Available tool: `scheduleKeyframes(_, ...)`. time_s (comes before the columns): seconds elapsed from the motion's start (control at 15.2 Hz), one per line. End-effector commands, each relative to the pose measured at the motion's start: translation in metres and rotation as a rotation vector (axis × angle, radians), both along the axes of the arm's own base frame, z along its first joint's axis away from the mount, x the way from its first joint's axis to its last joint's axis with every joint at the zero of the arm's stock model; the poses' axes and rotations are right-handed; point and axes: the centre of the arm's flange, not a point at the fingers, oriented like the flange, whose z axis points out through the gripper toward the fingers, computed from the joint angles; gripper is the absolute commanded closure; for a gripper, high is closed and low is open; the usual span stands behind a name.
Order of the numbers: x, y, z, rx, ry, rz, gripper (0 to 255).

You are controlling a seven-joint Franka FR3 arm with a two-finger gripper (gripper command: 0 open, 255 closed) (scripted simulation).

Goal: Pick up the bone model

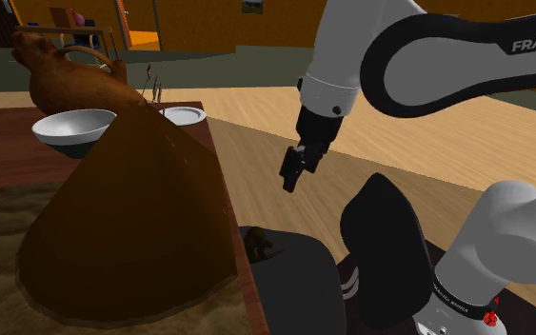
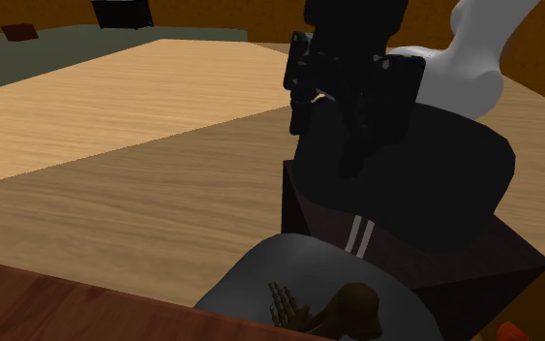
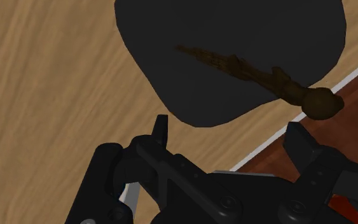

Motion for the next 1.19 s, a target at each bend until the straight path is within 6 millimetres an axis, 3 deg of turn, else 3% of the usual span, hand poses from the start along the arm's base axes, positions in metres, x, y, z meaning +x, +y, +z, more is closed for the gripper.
scheduleKeyframes(0.0,-0.003,0.026,-0.012,0.006,-0.003,0.006,0)
scheduleKeyframes(0.53,-0.006,0.118,-0.048,0.021,-0.012,0.032,0)
scheduleKeyframes(1.12,-0.006,0.118,-0.088,0.021,-0.012,0.032,0)
